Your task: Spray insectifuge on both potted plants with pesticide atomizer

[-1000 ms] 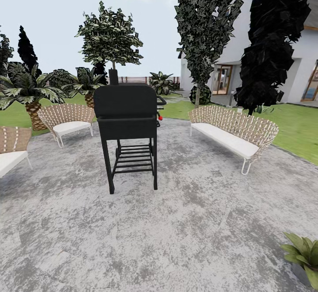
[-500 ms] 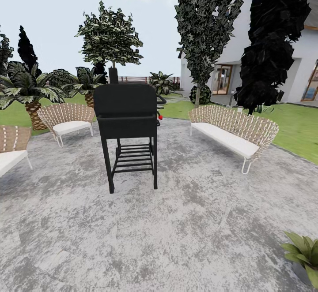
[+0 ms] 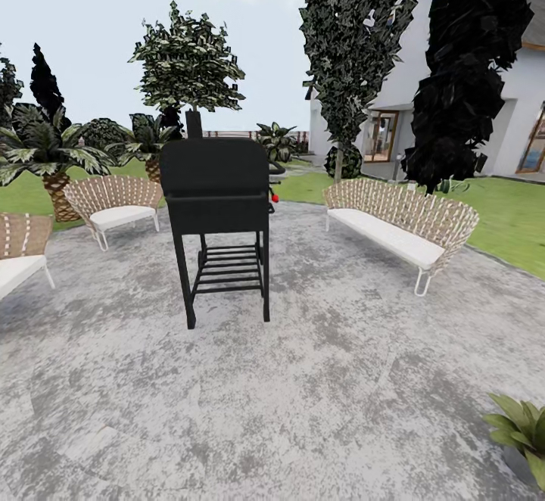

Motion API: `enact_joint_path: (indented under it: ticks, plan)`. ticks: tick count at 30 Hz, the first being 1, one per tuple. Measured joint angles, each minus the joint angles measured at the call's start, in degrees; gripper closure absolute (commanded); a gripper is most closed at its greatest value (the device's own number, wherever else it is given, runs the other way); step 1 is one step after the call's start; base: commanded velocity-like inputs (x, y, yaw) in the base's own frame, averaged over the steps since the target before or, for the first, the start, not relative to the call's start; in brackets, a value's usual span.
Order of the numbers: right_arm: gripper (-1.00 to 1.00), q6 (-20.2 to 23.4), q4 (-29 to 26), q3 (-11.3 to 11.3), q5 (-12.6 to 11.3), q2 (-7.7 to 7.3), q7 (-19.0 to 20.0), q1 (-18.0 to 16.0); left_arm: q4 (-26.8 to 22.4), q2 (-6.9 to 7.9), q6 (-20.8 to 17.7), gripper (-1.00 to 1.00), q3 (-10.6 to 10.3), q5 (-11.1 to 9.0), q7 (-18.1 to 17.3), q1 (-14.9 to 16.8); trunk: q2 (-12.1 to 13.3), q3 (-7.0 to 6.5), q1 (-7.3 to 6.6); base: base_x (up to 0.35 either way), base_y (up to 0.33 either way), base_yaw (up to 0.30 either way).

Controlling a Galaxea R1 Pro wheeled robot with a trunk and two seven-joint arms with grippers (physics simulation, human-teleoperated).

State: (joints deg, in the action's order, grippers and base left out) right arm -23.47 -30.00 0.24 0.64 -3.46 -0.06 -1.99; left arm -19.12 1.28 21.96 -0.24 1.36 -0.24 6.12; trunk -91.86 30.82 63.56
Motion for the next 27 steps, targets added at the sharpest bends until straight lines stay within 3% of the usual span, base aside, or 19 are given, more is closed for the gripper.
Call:
enact_joint_path:
  ticks: [7, 18, 27]
  plan:
    - [-1.0, 0.0, 0.08, 0.0, 0.01, 0.04, -0.02, 0.0, 0.01, -0.06, 0.0, -1.0, -0.01, 0.08, 0.0, 0.0, -2.81, 1.27, 1.54, 0.0, 0.0, -0.009]
    - [-1.0, 0.01, 0.07, 0.0, 0.02, 0.04, -0.02, 0.01, 0.12, -0.02, 0.0, -1.0, -0.01, 0.08, 0.08, 0.01, -7.22, 3.92, 3.96, 0.0, 0.0, -0.173]
    - [-1.0, 0.0, 0.18, 0.0, 0.0, 0.05, -0.02, 0.0, 0.09, 0.26, 0.0, -1.0, 0.06, 0.03, 0.08, 0.0, -10.83, 6.18, 5.93, 0.0, 0.0, -0.03]
